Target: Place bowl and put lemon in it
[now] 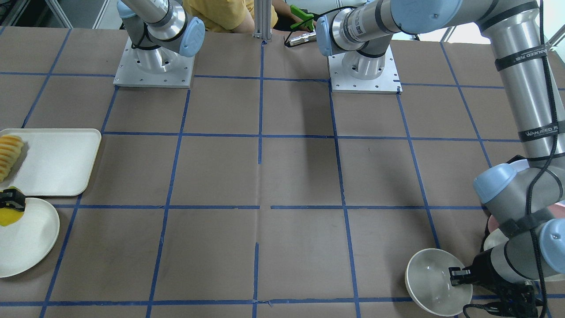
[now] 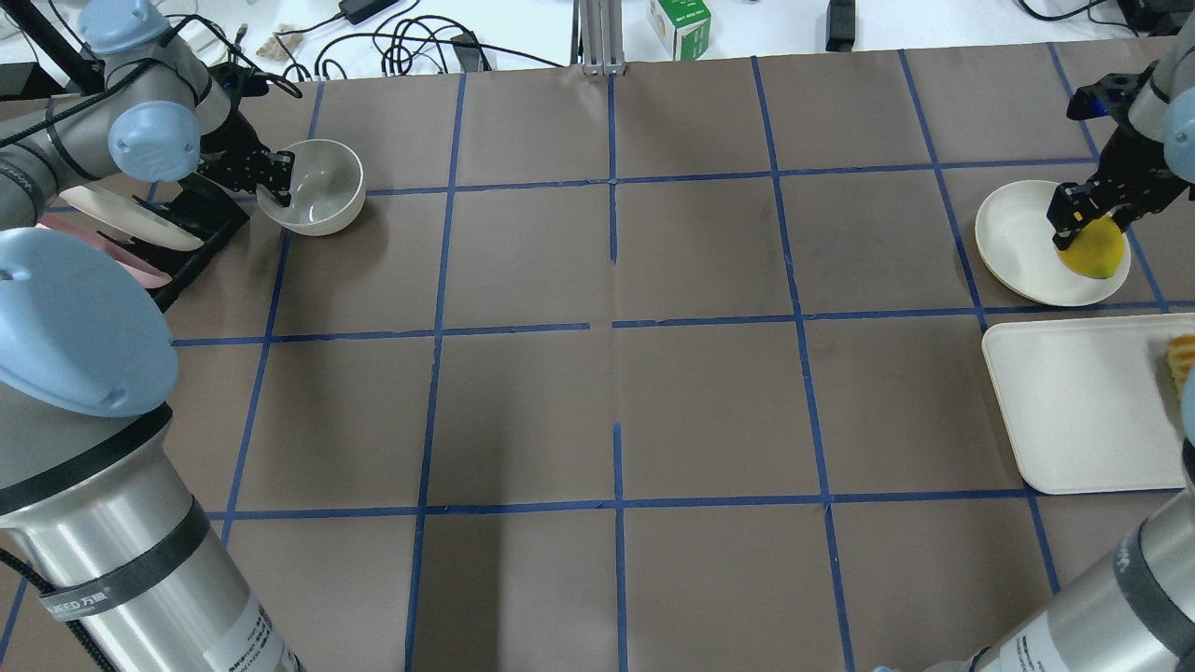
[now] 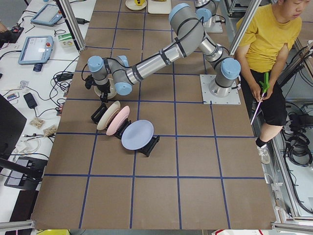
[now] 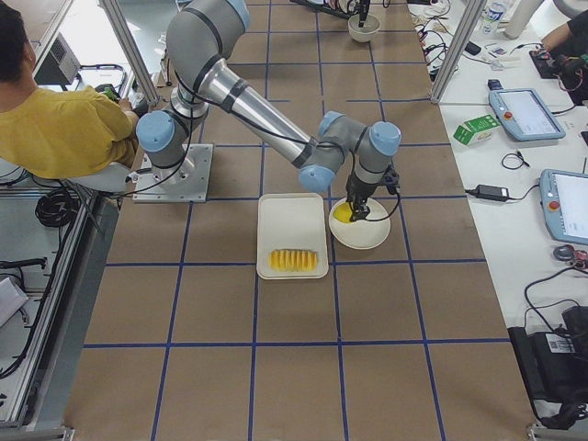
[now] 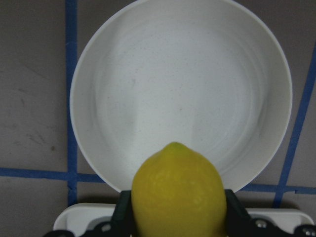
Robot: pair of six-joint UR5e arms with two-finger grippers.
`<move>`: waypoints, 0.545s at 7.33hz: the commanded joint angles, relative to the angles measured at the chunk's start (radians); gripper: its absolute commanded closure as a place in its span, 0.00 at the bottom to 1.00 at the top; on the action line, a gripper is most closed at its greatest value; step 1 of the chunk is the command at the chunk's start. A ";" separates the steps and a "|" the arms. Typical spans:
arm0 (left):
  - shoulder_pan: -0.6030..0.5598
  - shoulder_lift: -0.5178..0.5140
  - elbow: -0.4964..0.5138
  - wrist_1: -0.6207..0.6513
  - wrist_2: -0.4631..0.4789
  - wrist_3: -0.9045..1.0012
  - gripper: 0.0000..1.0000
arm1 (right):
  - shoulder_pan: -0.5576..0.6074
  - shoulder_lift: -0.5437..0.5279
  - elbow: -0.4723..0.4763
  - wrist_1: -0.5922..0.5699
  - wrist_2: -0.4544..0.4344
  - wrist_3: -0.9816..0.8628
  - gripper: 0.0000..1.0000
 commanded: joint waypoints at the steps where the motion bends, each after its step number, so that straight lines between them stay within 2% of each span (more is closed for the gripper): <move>1: -0.001 0.008 0.009 -0.010 -0.010 -0.032 1.00 | 0.092 -0.107 -0.001 0.131 0.014 0.117 1.00; 2: 0.000 0.011 0.011 -0.017 -0.047 -0.033 1.00 | 0.131 -0.146 0.001 0.168 0.015 0.198 1.00; 4: 0.003 0.032 0.012 -0.058 -0.068 -0.036 1.00 | 0.188 -0.168 -0.001 0.185 0.017 0.237 1.00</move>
